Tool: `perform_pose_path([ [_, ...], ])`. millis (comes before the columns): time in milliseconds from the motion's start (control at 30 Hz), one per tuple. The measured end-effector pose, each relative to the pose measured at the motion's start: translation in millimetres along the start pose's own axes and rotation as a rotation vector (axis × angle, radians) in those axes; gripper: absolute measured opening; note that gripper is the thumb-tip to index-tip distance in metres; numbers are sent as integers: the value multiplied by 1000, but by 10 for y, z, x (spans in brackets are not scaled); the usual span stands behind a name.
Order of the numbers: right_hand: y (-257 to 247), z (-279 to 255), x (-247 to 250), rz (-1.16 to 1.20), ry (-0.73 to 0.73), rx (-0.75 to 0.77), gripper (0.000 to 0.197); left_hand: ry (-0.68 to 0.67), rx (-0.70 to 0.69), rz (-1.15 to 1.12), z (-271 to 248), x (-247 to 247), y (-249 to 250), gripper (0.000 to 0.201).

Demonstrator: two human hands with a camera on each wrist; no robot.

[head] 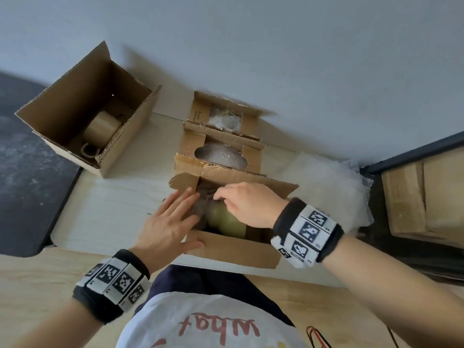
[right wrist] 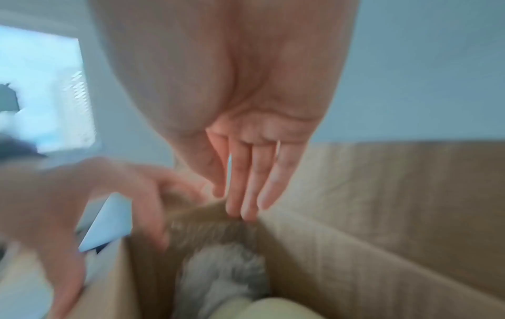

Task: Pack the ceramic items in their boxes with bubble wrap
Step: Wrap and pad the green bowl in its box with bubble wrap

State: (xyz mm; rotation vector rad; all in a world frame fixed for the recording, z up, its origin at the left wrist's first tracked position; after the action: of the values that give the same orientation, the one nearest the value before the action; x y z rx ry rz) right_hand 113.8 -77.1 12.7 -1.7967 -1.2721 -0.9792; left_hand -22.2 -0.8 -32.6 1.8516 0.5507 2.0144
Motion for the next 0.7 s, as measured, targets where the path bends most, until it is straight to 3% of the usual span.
perform_pose_path([
  [100, 474, -634, 298, 133, 532, -175, 20, 19, -184, 68, 19, -69, 96, 35],
  [133, 682, -839, 311, 145, 650, -268, 17, 32, -204, 67, 32, -89, 110, 40],
  [200, 1116, -1152, 163, 200, 743, -495, 15, 84, -216, 71, 68, -107, 110, 50],
  [267, 1512, -1320, -158, 252, 690, -717, 13, 128, -209, 89, 108, -121, 103, 59],
  [367, 1887, -1315, -751, 300, 449, -900, 20, 126, -176, 112, 130, -144, 86, 64],
  [567, 2048, -1177, -1574, 357, 107, -995, 58, 89, -132, 129, 175, -190, 53, 62],
  [700, 2075, -1111, -1653, 229, 139, -1012, 58, 56, -105, 134, 181, -220, 42, 60],
])
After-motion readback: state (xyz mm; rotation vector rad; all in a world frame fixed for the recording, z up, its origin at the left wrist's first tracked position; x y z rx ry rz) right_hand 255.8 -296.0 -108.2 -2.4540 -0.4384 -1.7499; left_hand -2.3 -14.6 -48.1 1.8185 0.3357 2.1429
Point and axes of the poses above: each hand's wrist, its own z-axis towards the middle knuckle, its own x-axis out of the back of the hand, y = z × x, the point moved 5 cm from there along z, towards the middle knuckle, and after that the axes turned 13 degrees about -z, right-handed, at the moved point
